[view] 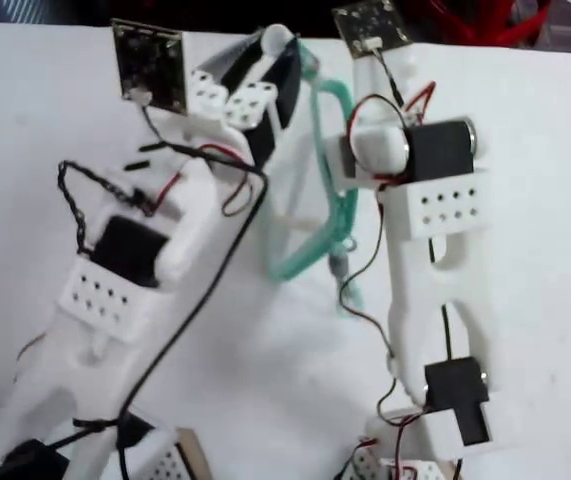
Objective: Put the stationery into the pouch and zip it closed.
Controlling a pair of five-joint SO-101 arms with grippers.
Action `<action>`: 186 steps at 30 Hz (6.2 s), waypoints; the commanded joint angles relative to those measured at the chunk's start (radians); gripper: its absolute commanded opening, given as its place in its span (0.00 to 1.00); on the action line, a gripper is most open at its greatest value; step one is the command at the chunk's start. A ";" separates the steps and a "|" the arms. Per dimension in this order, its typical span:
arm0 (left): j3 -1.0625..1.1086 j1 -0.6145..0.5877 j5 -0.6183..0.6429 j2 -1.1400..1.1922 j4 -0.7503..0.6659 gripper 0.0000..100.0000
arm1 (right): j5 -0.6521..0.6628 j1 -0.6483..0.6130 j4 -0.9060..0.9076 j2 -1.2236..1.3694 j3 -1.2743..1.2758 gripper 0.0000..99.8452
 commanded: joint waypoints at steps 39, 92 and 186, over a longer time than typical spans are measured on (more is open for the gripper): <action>0.106 0.088 0.149 -0.039 0.014 0.31 | -0.008 0.012 -0.030 -0.051 0.037 0.02; -0.537 -0.601 -0.155 1.029 0.529 0.29 | 0.560 -0.099 -0.134 -0.019 0.021 0.02; 0.654 -0.240 0.107 -0.742 -0.334 0.02 | 0.008 -0.125 -0.002 -0.036 0.084 0.02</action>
